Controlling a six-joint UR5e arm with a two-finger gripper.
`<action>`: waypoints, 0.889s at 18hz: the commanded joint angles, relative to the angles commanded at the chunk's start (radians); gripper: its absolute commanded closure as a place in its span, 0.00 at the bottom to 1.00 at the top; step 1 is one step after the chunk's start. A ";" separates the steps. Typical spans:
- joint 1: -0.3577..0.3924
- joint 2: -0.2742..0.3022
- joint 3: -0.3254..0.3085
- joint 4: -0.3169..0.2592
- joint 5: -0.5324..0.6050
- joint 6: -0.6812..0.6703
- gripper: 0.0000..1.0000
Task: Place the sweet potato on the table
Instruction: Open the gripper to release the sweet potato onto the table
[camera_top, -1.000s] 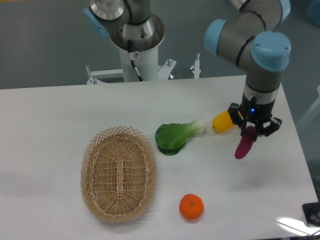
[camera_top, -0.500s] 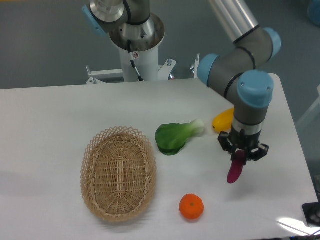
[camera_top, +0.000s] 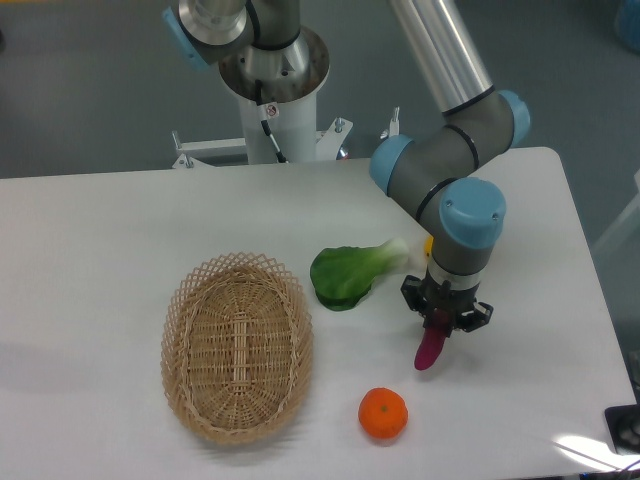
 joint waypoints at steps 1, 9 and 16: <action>-0.003 0.000 0.000 0.000 0.000 -0.002 0.70; -0.005 -0.003 0.014 0.040 0.000 0.006 0.00; -0.003 0.038 0.035 0.038 0.002 -0.002 0.00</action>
